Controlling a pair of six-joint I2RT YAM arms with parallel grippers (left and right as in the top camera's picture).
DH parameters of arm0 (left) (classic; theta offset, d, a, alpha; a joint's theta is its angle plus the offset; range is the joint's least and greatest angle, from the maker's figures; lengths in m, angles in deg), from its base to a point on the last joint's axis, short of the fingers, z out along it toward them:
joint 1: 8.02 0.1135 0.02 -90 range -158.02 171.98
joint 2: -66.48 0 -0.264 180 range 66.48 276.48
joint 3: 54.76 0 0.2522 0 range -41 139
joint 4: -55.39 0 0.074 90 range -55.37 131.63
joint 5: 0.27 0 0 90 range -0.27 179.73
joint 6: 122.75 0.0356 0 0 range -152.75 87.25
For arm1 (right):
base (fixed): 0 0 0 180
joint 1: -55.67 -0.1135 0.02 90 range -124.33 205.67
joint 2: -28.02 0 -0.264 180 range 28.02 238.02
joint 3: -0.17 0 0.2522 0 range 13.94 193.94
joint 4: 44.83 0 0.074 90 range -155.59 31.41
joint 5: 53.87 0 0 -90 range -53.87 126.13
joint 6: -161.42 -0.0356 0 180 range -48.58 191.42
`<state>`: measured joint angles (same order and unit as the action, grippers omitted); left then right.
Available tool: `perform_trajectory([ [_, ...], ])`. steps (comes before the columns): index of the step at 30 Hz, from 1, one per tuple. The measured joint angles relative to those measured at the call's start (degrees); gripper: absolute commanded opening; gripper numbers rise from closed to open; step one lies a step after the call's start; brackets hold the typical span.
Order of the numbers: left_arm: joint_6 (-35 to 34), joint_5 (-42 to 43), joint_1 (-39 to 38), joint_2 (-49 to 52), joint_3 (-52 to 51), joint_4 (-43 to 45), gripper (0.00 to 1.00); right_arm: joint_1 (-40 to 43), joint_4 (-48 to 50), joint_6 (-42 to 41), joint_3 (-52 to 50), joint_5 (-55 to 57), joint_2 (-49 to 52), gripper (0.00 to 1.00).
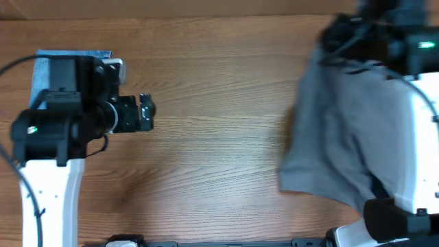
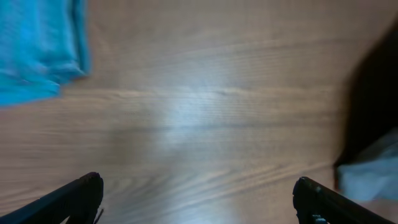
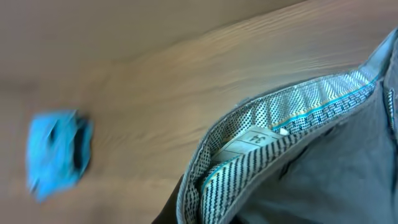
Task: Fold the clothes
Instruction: 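Drag the grey shorts with the right gripper toward table center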
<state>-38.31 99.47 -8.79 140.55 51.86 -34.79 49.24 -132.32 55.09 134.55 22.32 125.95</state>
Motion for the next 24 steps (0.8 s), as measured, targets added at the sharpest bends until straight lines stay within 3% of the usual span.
perform_trajectory([
  [2,0.0,-2.1,0.0,0.0,4.4,-1.7,1.00,-6.3,0.6,-0.7,0.0,0.0,0.3,0.08],
  [3,0.0,-3.3,0.0,0.0,6.8,-2.6,1.00,-9.3,1.2,-1.0,0.0,0.0,0.5,0.16],
  [6,0.0,-6.4,0.0,0.0,12.4,-4.7,1.00,-19.8,3.0,-2.0,0.0,0.2,1.9,0.60],
  [8,0.0,-8.4,0.0,-0.1,15.5,-5.9,1.00,-25.7,3.5,-3.0,0.0,1.6,3.1,0.70],
  [11,0.0,-10.4,0.0,-0.1,18.4,-6.9,1.00,-31.7,3.4,-4.4,0.0,4.9,4.5,0.73],
  [14,0.0,-11.5,0.0,-0.1,19.5,-7.1,1.00,-32.0,3.2,-5.1,0.0,7.3,4.6,0.73],
  [19,0.0,-10.9,0.0,0.1,19.6,-7.6,1.00,-25.1,1.2,-5.9,0.0,9.5,3.3,0.74],
  [24,0.0,-5.0,-1.1,3.3,19.7,-7.7,1.00,-15.2,0.0,-6.2,0.0,10.9,-2.1,0.78],
])
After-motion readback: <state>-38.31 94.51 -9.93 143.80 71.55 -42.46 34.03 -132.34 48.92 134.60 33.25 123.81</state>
